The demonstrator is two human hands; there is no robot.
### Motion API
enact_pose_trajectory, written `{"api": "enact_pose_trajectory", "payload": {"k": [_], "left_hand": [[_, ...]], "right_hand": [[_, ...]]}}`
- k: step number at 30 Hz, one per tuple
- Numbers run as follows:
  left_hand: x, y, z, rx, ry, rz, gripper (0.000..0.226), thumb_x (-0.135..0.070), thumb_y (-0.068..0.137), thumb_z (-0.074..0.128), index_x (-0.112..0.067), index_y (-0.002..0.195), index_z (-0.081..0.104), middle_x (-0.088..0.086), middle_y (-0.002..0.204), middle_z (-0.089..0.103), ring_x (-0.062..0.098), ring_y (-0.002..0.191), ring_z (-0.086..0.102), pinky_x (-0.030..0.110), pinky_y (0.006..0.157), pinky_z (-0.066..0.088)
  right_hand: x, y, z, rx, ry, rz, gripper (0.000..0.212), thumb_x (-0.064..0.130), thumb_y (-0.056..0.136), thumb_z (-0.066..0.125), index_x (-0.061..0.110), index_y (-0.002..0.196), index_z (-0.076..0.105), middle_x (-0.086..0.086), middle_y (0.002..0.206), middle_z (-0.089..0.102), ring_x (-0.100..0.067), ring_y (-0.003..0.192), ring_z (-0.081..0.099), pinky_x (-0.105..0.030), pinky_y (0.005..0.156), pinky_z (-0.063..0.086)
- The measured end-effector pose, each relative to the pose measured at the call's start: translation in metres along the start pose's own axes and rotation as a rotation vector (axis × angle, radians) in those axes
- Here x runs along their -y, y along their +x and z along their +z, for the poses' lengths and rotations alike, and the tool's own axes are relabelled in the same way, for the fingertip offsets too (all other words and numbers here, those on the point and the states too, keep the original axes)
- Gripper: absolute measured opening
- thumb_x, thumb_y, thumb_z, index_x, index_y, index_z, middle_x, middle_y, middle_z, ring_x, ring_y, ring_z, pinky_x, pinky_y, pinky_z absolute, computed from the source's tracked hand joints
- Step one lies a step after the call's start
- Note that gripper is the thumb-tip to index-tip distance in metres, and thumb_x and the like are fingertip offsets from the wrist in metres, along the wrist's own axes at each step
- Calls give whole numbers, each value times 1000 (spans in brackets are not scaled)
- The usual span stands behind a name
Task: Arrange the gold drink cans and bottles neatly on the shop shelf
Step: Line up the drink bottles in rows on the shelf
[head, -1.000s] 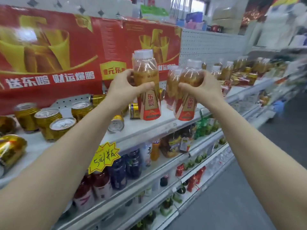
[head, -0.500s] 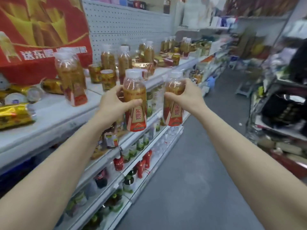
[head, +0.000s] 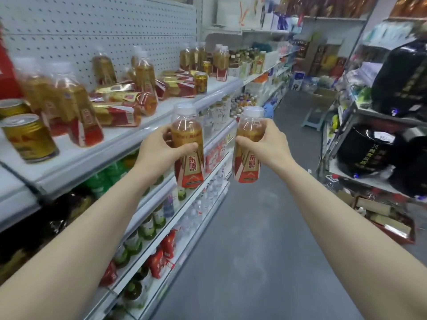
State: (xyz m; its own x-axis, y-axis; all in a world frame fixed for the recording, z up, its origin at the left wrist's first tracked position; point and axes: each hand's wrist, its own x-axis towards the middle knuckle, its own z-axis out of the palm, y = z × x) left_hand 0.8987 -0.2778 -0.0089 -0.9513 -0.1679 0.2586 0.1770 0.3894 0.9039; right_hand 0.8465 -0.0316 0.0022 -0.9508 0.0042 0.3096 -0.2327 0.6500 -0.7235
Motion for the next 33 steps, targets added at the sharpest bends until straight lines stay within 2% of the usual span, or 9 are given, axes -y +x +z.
{"api": "enact_pose_trajectory", "payload": {"k": [6, 14, 18, 21, 23, 25, 28, 30, 33], "left_hand": [[8, 115, 48, 52, -19, 26, 46, -32, 74, 83, -29, 113, 58, -13, 107, 66, 6, 100, 63, 27, 81, 54], [6, 267, 107, 32, 20, 46, 70, -44, 68, 85, -22, 128, 56, -4, 119, 65, 14, 105, 63, 41, 90, 55], [5, 331, 144, 1, 75, 66, 64, -46, 72, 82, -23, 126, 60, -7, 115, 67, 8, 102, 62, 20, 75, 48], [10, 377, 177, -3, 114, 68, 54, -46, 76, 79, -26, 122, 60, -13, 110, 65, -2, 93, 58, 14, 67, 42], [12, 408, 199, -30, 116, 51, 50, -42, 79, 78, -27, 122, 58, -14, 106, 62, -2, 91, 57, 12, 66, 41], [14, 439, 219, -69, 99, 24, 53, -42, 79, 78, -25, 125, 57, -13, 106, 62, 5, 98, 59, 14, 69, 44], [17, 481, 237, -131, 119, -11, 62, -50, 74, 78, -27, 128, 56, -15, 109, 64, 4, 100, 60, 25, 80, 53], [18, 505, 240, -189, 125, -17, 63, -52, 73, 78, -28, 127, 56, -16, 111, 65, 2, 100, 59, 26, 82, 52], [19, 536, 235, -268, 143, -48, 68, -51, 73, 78, -25, 132, 55, -13, 115, 65, 6, 103, 60, 30, 84, 53]], "right_hand": [[-37, 103, 6, -51, -4, 28, 59, 46, 79, 76, 21, 126, 50, 3, 116, 65, -19, 105, 62, -37, 92, 52], [-77, 242, 7, -127, 6, 29, 62, 49, 78, 75, 24, 128, 49, 6, 117, 64, -18, 106, 62, -40, 93, 52], [-108, 312, 12, -147, 49, 29, 60, 51, 74, 76, 26, 123, 51, 8, 114, 64, -16, 105, 62, -41, 94, 52], [-135, 370, 14, -115, 61, -14, 60, 52, 74, 77, 27, 121, 52, 9, 114, 63, -13, 104, 62, -37, 92, 52], [-150, 410, 14, -69, 78, -54, 58, 50, 76, 78, 27, 121, 51, 11, 109, 61, -10, 100, 60, -29, 84, 51], [-160, 452, 14, -14, 92, -92, 56, 48, 78, 79, 26, 121, 51, 11, 107, 60, -9, 97, 59, -25, 79, 48], [-171, 516, 18, 33, 88, -158, 58, 52, 75, 79, 26, 119, 51, 10, 109, 61, -11, 101, 61, -32, 87, 51], [-172, 554, 24, 62, 95, -200, 65, 54, 74, 78, 23, 125, 52, 11, 111, 61, -12, 102, 61, -33, 88, 52], [-166, 600, 40, 98, 135, -263, 69, 55, 75, 78, 21, 130, 52, 9, 113, 61, -10, 100, 59, -27, 81, 47]]}}
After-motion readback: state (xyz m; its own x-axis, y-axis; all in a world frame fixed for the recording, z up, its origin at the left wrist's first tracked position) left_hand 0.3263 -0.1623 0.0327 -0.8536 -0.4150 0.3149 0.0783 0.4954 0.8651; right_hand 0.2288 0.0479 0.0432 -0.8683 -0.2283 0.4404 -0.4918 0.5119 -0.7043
